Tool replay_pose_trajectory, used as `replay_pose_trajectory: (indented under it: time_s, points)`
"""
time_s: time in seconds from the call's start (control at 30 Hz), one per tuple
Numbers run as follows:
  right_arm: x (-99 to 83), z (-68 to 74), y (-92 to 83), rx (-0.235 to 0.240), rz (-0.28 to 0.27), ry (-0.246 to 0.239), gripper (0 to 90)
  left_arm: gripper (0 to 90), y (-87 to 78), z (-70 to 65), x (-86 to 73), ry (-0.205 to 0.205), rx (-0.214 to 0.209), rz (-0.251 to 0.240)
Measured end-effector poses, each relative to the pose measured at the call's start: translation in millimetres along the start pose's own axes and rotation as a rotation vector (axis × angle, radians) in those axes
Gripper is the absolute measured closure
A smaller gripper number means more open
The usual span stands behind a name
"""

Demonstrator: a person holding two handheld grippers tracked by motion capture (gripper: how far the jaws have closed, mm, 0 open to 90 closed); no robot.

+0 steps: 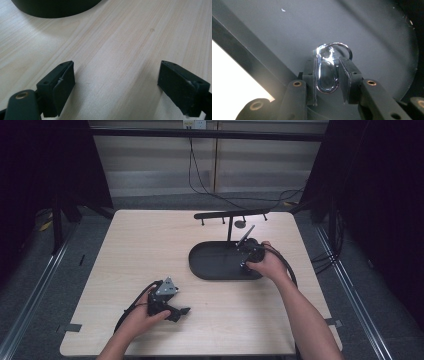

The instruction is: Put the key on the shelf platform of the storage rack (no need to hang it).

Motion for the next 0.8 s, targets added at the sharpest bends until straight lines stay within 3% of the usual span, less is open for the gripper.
replay_pose_trajectory:
  time_s: [0.8]
  points:
    - [-0.6,-7.5,0.3,-0.055,0.007,-0.016,67.1,13.9,-0.1,0.0,-0.1,0.002,0.000,0.001]
Point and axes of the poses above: each handheld gripper's, and its own axes: y roughly forward along the jaws, x roughly out of its top, z roughly to its left, the point moved 7 cm from there along y, roughly forward along the jaws, and after that the axes turned 12 degrees about x, right-handed, at the moved point
